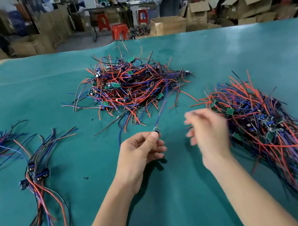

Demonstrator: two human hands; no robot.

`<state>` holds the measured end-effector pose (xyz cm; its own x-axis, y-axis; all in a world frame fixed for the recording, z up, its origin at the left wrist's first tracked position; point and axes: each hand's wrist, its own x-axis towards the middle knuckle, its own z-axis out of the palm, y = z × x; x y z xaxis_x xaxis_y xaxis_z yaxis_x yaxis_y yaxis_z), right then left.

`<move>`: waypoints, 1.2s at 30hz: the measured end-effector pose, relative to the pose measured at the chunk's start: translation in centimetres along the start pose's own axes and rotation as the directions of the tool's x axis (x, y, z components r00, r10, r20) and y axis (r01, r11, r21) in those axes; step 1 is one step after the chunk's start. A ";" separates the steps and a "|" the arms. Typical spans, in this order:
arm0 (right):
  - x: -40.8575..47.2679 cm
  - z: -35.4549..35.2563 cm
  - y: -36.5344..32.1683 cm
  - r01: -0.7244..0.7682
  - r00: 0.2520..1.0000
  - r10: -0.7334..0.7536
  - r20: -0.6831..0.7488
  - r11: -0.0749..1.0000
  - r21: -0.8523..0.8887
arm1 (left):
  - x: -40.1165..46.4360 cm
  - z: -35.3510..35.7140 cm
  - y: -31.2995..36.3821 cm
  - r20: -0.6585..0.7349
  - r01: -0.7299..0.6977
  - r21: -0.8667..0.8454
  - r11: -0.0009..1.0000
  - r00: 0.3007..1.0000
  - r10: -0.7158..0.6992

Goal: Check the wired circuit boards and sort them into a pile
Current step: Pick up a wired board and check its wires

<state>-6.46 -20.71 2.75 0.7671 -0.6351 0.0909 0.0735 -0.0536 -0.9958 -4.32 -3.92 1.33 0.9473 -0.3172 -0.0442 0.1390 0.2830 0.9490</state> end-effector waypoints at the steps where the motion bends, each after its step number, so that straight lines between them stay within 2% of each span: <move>1: -1.1 0.9 -0.1 0.011 0.983 0.000 0.182 0.998 -0.059 | 0.0 0.0 -0.1 -0.008 -0.008 0.008 1.000 1.000 0.008; 2: -2.1 1.7 -0.2 0.070 0.949 -0.027 0.313 0.989 -0.130 | 0.0 0.0 -0.1 -0.001 -0.019 0.036 0.999 1.000 0.019; 4: -3.1 2.3 -0.5 0.219 0.919 -0.110 0.379 0.941 -0.259 | -0.3 0.1 -0.2 0.021 -0.034 0.091 0.995 0.999 0.032; 8: -2.5 0.7 -2.1 0.162 0.934 -0.062 0.351 0.951 -0.262 | -0.6 0.3 0.2 0.109 -0.044 0.201 0.979 0.994 0.023; 10: -1.4 -1.2 -3.5 0.216 0.938 -0.113 0.328 0.930 -0.297 | -0.6 0.4 0.3 0.132 -0.021 0.196 0.980 0.991 -0.005; 12: 0.1 -4.6 -5.2 0.255 0.959 -0.184 0.214 0.890 -0.377 | -0.5 0.4 0.3 0.107 0.007 0.148 0.989 0.994 -0.024; 14: 2.1 -9.1 -7.0 0.263 0.964 -0.244 0.108 0.795 -0.546 | -0.3 0.1 0.3 0.066 0.026 0.112 0.993 0.997 -0.033; 16: 5.2 -13.8 -7.4 0.199 0.974 -0.218 0.061 0.693 -0.693 | -0.1 0.0 0.1 0.044 0.037 0.103 0.994 0.998 -0.042; 18: 8.1 -17.2 -7.0 0.131 0.985 -0.168 0.045 0.544 -0.829 | 0.0 -0.1 -0.1 0.043 0.040 0.114 0.993 0.998 -0.045; 20: 9.3 -18.0 -6.8 0.151 0.973 -0.222 0.069 0.378 -0.913 | 0.1 0.0 -0.2 0.042 0.043 0.119 0.992 0.998 -0.048; 22: 8.6 -15.3 -7.8 0.196 0.958 -0.266 0.105 0.343 -0.918 | 0.2 0.0 -0.1 0.036 0.048 0.101 0.994 0.998 -0.052; 24: 7.2 -9.7 -9.3 0.337 0.930 -0.266 0.254 0.340 -0.878 | 0.2 -0.1 0.0 0.031 0.057 0.081 0.995 0.998 -0.059; 26: 6.1 -3.4 -10.2 0.520 0.853 -0.254 0.456 0.352 -0.778 | 0.2 -0.2 0.0 0.034 0.064 0.064 0.996 0.997 -0.067; 28: 6.9 2.2 -9.5 0.629 0.775 -0.237 0.586 0.390 -0.673 | 0.3 -0.2 0.0 0.039 0.066 0.053 0.996 0.997 -0.068; 32: 9.2 11.3 -7.4 0.667 0.727 -0.151 0.670 0.388 -0.636 | 0.4 -0.5 0.1 0.060 0.069 0.053 0.996 0.996 -0.072; 36: 9.4 15.4 -4.7 0.671 0.718 -0.093 0.690 0.357 -0.650 | 0.5 -0.7 0.0 0.073 0.073 0.065 0.995 0.994 -0.078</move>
<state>10.22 -14.52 8.32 0.9835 0.0806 0.1617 0.1265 -0.9462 -0.2979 -3.65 -3.47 1.11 0.9099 -0.4038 -0.0947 0.1888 0.1998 0.9615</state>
